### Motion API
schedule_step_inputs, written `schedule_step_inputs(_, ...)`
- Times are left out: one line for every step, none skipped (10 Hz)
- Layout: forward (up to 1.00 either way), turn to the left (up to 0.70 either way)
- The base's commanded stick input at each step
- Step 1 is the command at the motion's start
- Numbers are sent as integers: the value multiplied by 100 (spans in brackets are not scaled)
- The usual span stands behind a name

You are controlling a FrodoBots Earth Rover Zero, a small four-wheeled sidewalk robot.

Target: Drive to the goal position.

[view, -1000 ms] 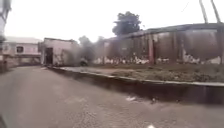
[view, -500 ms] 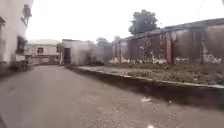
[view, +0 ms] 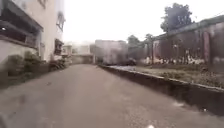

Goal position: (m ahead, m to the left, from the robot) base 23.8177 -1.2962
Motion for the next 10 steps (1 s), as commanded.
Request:
schedule_step_inputs(0,39)
schedule_step_inputs(0,40)
schedule_step_inputs(31,30)
schedule_step_inputs(70,17)
schedule_step_inputs(70,16)
schedule_step_inputs(70,17)
schedule_step_inputs(70,16)
schedule_step_inputs(70,16)
schedule_step_inputs(70,17)
schedule_step_inputs(70,18)
